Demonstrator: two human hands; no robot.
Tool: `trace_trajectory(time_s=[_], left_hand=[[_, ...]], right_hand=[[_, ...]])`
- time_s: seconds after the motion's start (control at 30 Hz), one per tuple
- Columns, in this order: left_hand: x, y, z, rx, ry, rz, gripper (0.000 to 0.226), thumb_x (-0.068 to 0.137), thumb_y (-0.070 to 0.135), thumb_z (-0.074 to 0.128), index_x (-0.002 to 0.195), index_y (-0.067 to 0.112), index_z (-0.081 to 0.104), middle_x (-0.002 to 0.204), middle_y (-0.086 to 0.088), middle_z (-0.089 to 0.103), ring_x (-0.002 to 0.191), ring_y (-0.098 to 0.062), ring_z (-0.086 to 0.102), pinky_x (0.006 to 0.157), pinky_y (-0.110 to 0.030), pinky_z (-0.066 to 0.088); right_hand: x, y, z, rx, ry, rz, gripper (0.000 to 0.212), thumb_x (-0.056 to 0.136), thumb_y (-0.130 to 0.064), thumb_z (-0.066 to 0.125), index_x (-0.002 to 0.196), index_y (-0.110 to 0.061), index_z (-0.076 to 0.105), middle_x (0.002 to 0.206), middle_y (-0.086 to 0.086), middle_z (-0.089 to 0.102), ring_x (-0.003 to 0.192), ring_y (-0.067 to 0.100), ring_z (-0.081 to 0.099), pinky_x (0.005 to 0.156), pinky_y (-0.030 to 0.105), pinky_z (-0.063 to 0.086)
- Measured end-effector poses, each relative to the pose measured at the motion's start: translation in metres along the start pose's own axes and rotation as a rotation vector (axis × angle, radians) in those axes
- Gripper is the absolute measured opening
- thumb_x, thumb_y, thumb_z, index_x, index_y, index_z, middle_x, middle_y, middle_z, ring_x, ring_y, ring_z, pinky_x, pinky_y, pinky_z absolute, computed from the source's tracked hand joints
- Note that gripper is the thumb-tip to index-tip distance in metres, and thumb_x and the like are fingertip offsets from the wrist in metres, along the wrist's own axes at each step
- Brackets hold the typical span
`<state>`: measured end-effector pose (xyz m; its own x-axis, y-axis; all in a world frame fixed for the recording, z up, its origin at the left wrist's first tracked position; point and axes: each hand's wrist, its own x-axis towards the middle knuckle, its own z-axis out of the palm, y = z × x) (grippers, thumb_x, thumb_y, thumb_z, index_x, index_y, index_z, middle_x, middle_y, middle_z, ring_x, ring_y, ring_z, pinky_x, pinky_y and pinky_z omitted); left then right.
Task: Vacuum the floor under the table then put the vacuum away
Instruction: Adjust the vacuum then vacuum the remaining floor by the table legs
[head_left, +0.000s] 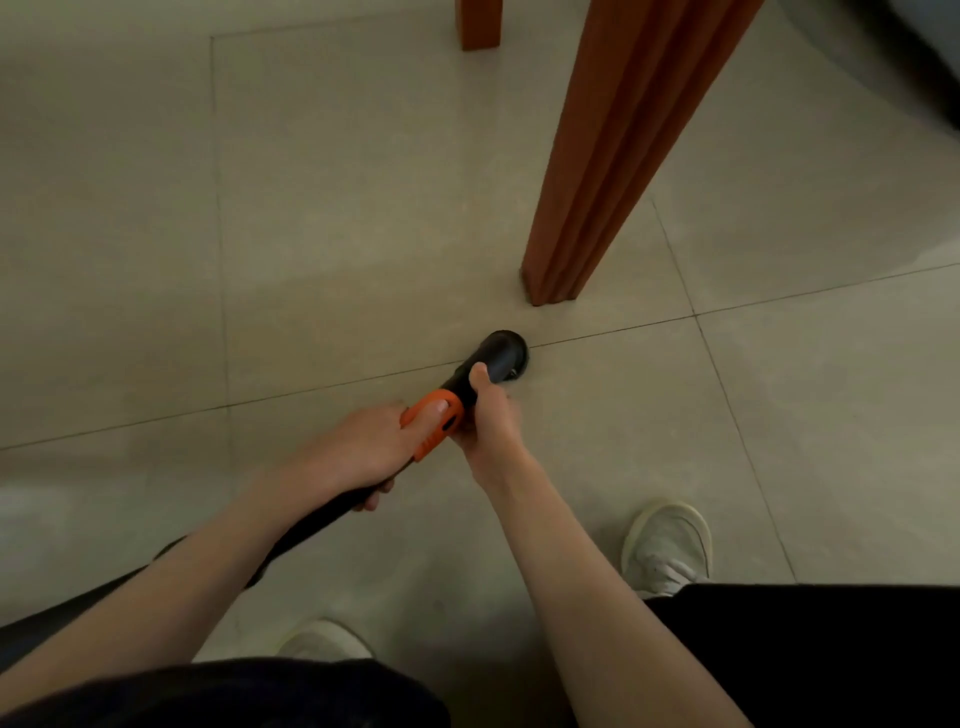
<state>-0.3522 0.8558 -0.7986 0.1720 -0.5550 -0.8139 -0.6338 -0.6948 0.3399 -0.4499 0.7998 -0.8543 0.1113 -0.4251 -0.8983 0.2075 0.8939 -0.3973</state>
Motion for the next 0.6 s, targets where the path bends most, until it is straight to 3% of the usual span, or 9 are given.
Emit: trace_trajectory(time_s=[0.13,0.23,0.33,0.47,0.6], left_hand=[[-0.009,-0.011,-0.004,0.003,-0.005,0.002,0.053,0.092,0.063,0.025,0.099,0.018,0.051,0.056,-0.006,0.054,0.036,-0.016,0.049,0.041,-0.02,0.041],[-0.012,-0.009,-0.001,0.045,0.014,0.031,0.053,0.093,0.062,0.024,0.099,0.017,0.051,0.056,-0.005,0.055,0.036,-0.016,0.05,0.041,-0.02,0.041],[-0.015,-0.004,0.005,0.09,0.009,0.039,0.056,0.092,0.063,0.022,0.105,0.016,0.05,0.059,-0.007,0.055,0.038,-0.017,0.051,0.044,-0.021,0.043],[-0.021,-0.003,0.011,0.143,-0.03,0.006,0.06,0.094,0.061,0.021,0.11,0.011,0.051,0.059,-0.007,0.054,0.039,-0.019,0.05,0.046,-0.02,0.041],[-0.026,-0.011,0.009,0.1,-0.076,-0.051,0.061,0.093,0.062,0.022,0.112,0.011,0.051,0.058,-0.008,0.052,0.038,-0.019,0.048,0.046,-0.021,0.042]], right_hand=[[-0.009,0.014,0.007,-0.011,0.037,-0.021,0.038,0.097,-0.028,0.051,0.125,-0.002,0.045,0.101,0.012,0.059,0.089,0.025,0.06,0.079,0.036,0.053],[-0.012,0.013,0.002,0.002,0.053,-0.064,0.028,0.098,-0.028,0.05,0.114,-0.005,0.046,0.091,0.009,0.059,0.088,0.024,0.06,0.085,0.038,0.053],[-0.014,0.014,-0.008,0.04,0.038,-0.075,0.025,0.099,-0.026,0.049,0.11,-0.005,0.047,0.086,0.008,0.059,0.084,0.023,0.06,0.077,0.035,0.052],[-0.018,0.025,-0.014,0.093,0.01,-0.031,0.037,0.099,-0.026,0.048,0.123,0.002,0.049,0.086,0.01,0.06,0.073,0.019,0.06,0.057,0.027,0.048],[-0.021,0.035,-0.01,0.085,-0.009,-0.011,0.041,0.099,-0.026,0.047,0.126,0.005,0.048,0.097,0.015,0.062,0.076,0.02,0.06,0.057,0.027,0.048]])
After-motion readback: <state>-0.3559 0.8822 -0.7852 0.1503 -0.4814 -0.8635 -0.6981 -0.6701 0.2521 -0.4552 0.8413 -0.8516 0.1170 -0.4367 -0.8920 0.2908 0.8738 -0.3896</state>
